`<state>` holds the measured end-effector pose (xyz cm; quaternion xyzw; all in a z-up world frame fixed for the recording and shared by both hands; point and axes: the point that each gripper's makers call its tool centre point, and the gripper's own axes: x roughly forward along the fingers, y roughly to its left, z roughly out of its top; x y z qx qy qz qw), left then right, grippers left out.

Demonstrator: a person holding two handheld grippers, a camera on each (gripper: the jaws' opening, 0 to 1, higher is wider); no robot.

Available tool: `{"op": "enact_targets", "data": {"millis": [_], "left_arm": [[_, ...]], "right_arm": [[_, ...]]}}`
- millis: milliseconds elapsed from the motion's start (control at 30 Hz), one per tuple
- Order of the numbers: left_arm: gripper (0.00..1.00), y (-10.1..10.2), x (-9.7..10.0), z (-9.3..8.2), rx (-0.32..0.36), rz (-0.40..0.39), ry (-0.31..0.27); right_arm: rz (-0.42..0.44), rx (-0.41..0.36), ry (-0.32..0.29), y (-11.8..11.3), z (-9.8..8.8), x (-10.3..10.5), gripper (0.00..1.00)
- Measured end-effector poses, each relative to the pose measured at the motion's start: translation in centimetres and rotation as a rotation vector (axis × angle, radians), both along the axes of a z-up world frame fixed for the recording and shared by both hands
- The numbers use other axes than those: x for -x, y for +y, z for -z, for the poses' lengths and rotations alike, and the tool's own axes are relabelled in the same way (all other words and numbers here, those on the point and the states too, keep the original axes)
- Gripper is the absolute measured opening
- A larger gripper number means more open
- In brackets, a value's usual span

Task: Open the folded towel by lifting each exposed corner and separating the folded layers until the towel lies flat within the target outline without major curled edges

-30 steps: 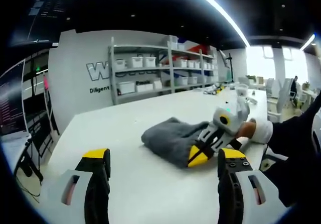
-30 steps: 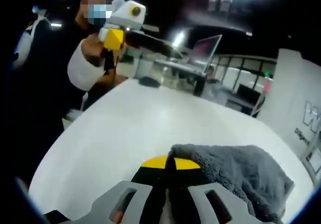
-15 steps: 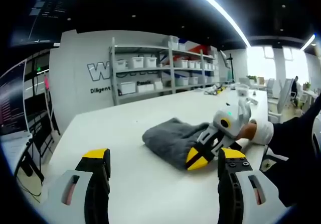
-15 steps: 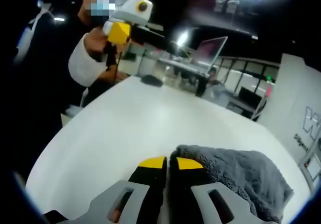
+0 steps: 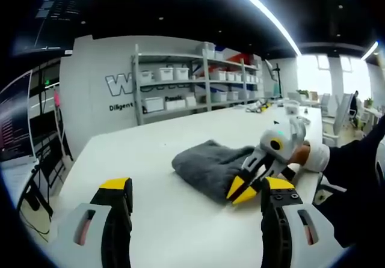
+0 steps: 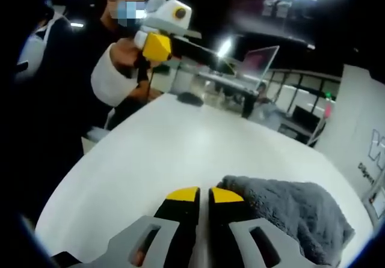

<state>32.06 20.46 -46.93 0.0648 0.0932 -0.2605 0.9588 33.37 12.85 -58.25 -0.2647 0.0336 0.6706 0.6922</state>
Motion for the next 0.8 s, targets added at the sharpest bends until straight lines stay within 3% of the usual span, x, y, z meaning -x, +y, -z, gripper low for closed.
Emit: {"op": "enact_targets", "data": {"millis": [433,800], "left_arm": [[0.85,0.0,0.0,0.0,0.001,0.002,-0.003],[0.84,-0.2,-0.2,0.3,-0.003,0.002,0.0]], "right_arm": [[-0.017,-0.073,-0.002,-0.6,-2.1,0.2,0.03],[-0.01,-0.133,-0.04,-1.0,-3.9,-0.3,0.14]]}}
